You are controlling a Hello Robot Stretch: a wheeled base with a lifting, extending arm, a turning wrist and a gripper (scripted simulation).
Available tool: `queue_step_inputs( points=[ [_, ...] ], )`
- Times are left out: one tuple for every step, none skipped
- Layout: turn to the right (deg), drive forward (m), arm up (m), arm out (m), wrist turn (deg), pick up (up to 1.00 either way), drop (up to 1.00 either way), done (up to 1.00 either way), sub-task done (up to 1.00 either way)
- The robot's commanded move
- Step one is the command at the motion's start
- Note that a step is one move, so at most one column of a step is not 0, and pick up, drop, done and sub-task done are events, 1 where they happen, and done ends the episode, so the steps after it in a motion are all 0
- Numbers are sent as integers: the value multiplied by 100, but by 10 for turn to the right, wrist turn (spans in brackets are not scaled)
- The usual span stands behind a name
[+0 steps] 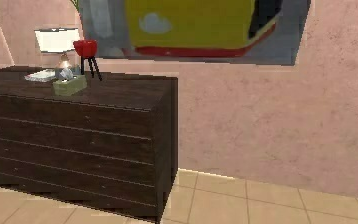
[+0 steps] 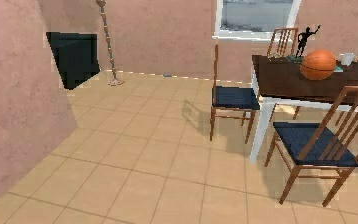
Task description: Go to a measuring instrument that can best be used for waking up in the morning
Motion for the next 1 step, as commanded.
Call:
queue_step_inputs(
  points=[
    [120,0,0,0,0,0,0,0,0]
  ],
)
